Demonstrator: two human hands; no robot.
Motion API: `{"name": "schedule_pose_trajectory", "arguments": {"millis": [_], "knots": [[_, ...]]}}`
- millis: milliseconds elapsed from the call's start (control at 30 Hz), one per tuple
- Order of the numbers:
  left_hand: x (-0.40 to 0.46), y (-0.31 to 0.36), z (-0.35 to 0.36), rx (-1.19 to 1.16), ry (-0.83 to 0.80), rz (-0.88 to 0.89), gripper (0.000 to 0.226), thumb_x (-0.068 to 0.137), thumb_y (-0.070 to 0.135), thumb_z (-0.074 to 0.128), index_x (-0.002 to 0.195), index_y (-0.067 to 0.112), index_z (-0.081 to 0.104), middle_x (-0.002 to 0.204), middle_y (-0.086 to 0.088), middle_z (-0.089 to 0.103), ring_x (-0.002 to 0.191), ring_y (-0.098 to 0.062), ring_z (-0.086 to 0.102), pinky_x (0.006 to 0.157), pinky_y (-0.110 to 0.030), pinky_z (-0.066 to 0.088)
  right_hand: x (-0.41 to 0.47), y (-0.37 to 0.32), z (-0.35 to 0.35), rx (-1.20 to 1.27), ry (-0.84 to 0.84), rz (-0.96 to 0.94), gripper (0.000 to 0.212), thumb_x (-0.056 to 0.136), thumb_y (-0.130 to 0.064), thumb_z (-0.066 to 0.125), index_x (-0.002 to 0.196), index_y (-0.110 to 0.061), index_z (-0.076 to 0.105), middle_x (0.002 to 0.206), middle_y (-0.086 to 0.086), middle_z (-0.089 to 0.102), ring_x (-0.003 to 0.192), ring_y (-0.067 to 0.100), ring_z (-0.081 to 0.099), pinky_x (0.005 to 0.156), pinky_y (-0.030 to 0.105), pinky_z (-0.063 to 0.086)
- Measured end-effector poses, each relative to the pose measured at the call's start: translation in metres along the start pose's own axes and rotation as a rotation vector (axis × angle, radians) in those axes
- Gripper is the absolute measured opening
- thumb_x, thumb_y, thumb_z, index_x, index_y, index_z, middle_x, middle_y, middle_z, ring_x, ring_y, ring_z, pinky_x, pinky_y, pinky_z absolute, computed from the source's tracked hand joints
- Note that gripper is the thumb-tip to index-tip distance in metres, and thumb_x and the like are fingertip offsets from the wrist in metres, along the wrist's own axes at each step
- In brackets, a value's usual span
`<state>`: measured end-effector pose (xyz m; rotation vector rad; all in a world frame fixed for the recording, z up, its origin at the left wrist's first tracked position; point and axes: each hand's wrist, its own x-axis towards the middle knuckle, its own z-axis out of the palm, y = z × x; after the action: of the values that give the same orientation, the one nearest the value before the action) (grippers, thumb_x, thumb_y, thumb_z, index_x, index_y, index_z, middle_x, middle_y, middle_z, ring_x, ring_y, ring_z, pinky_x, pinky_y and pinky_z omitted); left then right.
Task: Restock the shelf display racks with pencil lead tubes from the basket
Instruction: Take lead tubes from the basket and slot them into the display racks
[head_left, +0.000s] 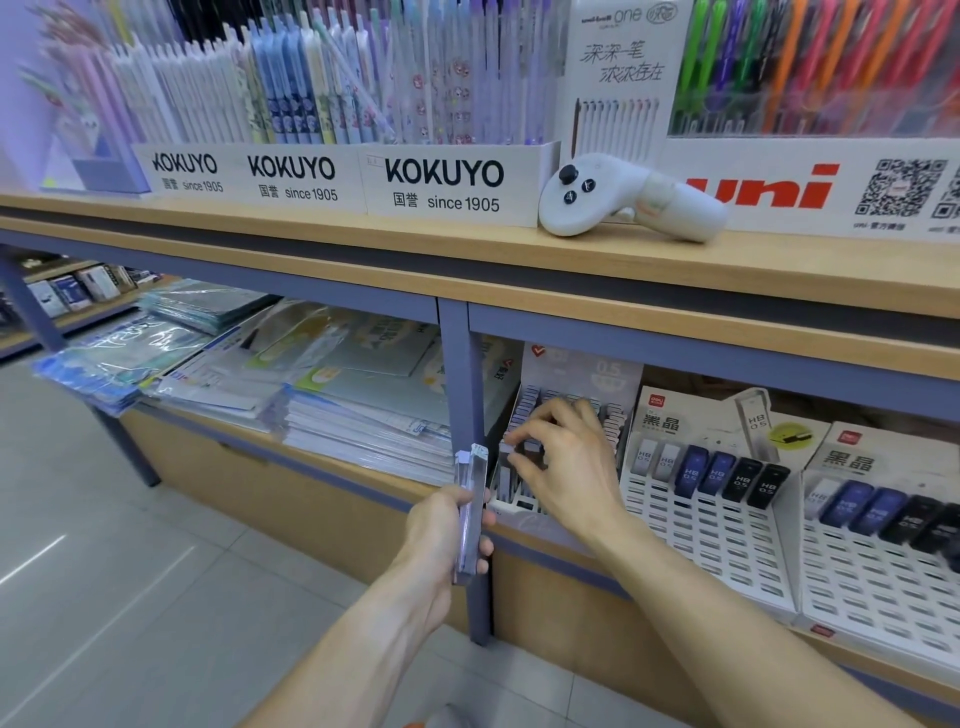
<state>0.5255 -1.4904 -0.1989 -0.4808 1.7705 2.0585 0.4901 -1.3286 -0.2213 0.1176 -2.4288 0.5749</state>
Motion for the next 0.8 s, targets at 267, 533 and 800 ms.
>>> {"name": "schedule_pose_trajectory", "arguments": {"millis": [267, 533, 800], "knots": [[-0.003, 0.001, 0.004, 0.010, -0.184, -0.004, 0.012, 0.093, 0.019, 0.059, 0.095, 0.008, 0.063, 0.065, -0.004, 0.057, 0.045, -0.015, 0.046, 0.039, -0.022, 0.033, -0.025, -0.018, -0.036, 0.462, -0.038, 0.286, 0.020, 0.087, -0.021, 0.076, 0.104, -0.030, 0.070, 0.089, -0.014, 0.069, 0.080, 0.005, 0.064, 0.073, 0.021, 0.051], [-0.003, -0.007, 0.014, 0.073, -0.255, 0.043, 0.029, 0.085, 0.012, 0.078, 0.111, 0.016, 0.066, 0.075, -0.001, 0.066, 0.053, -0.014, 0.050, 0.048, -0.025, 0.032, -0.039, -0.017, -0.055, 0.989, -0.145, 0.666, 0.037, 0.085, -0.008, 0.080, 0.116, -0.018, 0.063, 0.085, 0.008, 0.078, 0.083, 0.021, 0.077, 0.086, 0.039, 0.062], [-0.003, -0.007, 0.017, 0.062, -0.231, 0.038, 0.018, 0.086, 0.016, 0.074, 0.104, 0.014, 0.076, 0.084, -0.005, 0.068, 0.059, -0.013, 0.053, 0.044, -0.025, 0.034, -0.040, 0.000, -0.073, 0.925, 0.128, 0.603, 0.025, 0.083, -0.014, 0.083, 0.105, -0.017, 0.071, 0.078, 0.010, 0.075, 0.078, 0.022, 0.076, 0.079, 0.042, 0.063]]}}
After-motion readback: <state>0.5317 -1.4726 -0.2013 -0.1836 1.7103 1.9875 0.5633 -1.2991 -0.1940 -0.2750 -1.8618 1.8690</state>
